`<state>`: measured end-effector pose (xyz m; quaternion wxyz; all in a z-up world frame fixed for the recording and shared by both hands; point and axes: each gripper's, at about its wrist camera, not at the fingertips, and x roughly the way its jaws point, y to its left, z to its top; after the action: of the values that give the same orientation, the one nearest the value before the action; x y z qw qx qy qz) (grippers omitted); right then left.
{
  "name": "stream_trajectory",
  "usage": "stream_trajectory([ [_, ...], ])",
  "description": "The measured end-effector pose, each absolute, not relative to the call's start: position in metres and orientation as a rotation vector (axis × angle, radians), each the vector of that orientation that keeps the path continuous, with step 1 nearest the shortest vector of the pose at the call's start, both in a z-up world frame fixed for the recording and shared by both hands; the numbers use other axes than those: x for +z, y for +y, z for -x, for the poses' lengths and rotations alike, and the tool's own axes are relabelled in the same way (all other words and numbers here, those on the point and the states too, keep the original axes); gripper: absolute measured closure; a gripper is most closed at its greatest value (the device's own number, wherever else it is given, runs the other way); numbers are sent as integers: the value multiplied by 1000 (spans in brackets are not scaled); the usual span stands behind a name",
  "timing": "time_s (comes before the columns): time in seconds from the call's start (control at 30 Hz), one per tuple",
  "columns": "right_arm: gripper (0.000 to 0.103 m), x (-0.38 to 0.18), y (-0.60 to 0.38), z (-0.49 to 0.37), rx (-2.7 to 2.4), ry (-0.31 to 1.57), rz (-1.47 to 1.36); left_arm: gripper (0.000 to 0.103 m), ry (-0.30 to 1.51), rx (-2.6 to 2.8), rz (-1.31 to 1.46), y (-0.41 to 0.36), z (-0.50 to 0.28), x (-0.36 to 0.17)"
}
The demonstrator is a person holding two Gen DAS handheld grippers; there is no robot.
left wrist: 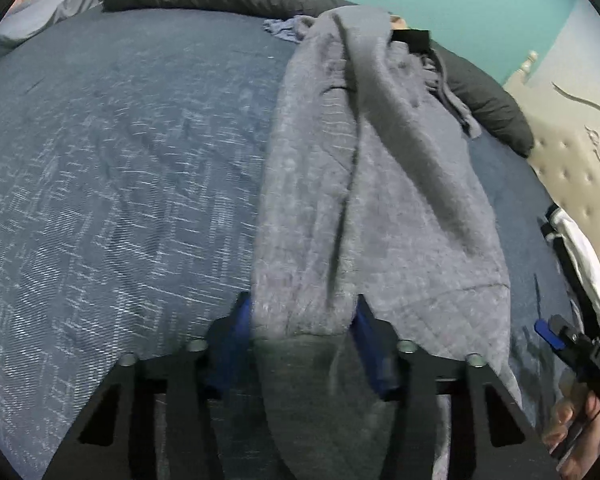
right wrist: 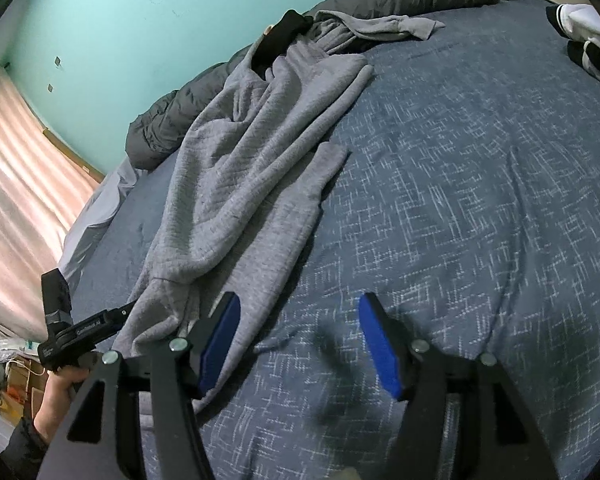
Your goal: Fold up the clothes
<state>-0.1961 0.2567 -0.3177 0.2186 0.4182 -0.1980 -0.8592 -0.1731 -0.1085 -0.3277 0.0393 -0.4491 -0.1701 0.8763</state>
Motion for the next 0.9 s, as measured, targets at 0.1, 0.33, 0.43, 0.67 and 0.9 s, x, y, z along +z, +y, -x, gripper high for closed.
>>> stream_trajectory([
  [0.1,38,-318,254,206,-2383,-537,-1187,57,-508,2673,1367,-110,174,-327],
  [0.33,34,-309,242,252,-2392,-508,-1230,61,-571,2641,1346,-117,175,-324],
  [0.43,31,-311,235,279,-2383,-506,-1258,61,-583,2636,1340,-117,176,-324],
  [0.67,31,-315,218,344,-2361,-501,-1322,61,-535,2646,1335,-114,176,-323],
  [0.9,66,-320,201,409,-2338,-496,-1386,61,-589,2614,1332,-120,175,-322],
])
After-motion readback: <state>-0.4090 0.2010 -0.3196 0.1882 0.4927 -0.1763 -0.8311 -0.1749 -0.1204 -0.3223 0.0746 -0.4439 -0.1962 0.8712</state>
